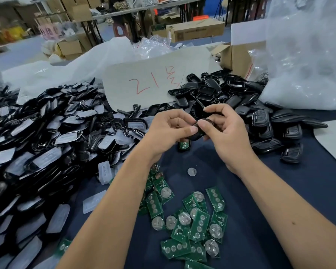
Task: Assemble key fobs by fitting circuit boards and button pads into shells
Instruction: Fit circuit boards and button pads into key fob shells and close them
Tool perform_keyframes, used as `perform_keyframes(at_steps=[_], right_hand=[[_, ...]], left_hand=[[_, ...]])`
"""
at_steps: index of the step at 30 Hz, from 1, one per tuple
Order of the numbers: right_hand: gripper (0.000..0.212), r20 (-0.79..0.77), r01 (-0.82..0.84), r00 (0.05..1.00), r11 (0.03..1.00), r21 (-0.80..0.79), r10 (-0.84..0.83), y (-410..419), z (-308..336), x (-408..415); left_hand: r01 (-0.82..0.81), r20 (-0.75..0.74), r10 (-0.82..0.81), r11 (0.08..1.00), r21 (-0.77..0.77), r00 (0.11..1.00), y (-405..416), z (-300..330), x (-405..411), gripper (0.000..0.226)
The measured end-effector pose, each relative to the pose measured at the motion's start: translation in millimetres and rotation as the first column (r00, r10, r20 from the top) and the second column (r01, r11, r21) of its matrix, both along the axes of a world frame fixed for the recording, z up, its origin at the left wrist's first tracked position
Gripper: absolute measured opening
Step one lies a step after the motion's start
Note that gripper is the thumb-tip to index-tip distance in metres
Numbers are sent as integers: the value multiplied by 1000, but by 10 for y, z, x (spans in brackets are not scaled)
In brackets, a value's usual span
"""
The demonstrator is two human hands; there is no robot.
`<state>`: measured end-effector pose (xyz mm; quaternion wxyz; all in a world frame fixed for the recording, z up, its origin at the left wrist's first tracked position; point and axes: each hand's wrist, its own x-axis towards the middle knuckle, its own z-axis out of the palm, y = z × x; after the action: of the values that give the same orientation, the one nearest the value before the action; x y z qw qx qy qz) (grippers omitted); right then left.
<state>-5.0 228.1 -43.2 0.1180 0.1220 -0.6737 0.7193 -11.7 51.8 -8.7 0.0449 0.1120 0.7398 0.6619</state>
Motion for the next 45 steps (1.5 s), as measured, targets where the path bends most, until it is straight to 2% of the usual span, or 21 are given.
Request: perform_keyframes(at_steps=[2,4,10,13,16,20,25,27,29,31,32,33,35,39,41,43,45], right_hand=[[27,62,-7,998,986,-164,17,-17,12,-2],[34,107,-14,993,965,-262,44,-25,15,-2],[33,159,-68,978,929,-365,134,25,30,24],[43,177,-95,964,878,-470,199,38,61,16],[38,186,-114,952,843,-526,245,19,83,20],[40,236,-60,942,809,-585,240,-6,88,9],[35,291,22,939,814,-580,182,-49,60,3],[28,296,59,948,849,-526,117,-55,21,-6],[24,278,68,958,894,-442,64,-82,-9,-6],[28,280,65,959,919,-388,50,-131,-20,16],[33,287,67,957,923,-380,49,-152,-20,25],[39,295,75,954,924,-376,43,-169,-16,29],[49,315,105,949,924,-367,17,-185,-9,27],[34,320,139,947,922,-361,-17,-162,2,45],[29,329,143,944,901,-411,0,-161,25,71],[24,339,137,939,854,-501,49,-152,66,75],[20,337,115,932,774,-623,133,-94,136,58]], left_hand=[[-58,56,53,993,105,997,16,-21,-4,17],[-95,120,74,978,184,990,24,-54,-8,18],[-21,217,-47,954,300,975,28,-74,2,16],[0,241,-79,951,310,967,86,-72,18,10],[20,281,-119,944,331,952,93,-44,21,6],[54,337,-185,931,362,923,99,32,40,4],[-22,360,-88,957,290,929,143,60,21,18],[-60,316,-14,973,223,949,144,54,20,17],[-124,211,99,987,106,972,142,44,2,17],[-220,-5,221,968,-119,975,145,44,-30,18],[-280,-154,247,926,-254,957,149,44,-46,19],[-330,-284,235,873,-358,930,164,49,-46,20],[-374,-427,173,811,-450,888,206,61,-8,19],[-372,-516,68,772,-515,854,236,40,56,13],[-287,-503,-5,816,-502,864,204,44,49,11],[-174,-416,4,912,-372,909,148,63,38,7],[-155,-219,129,982,-106,967,84,55,17,24]])
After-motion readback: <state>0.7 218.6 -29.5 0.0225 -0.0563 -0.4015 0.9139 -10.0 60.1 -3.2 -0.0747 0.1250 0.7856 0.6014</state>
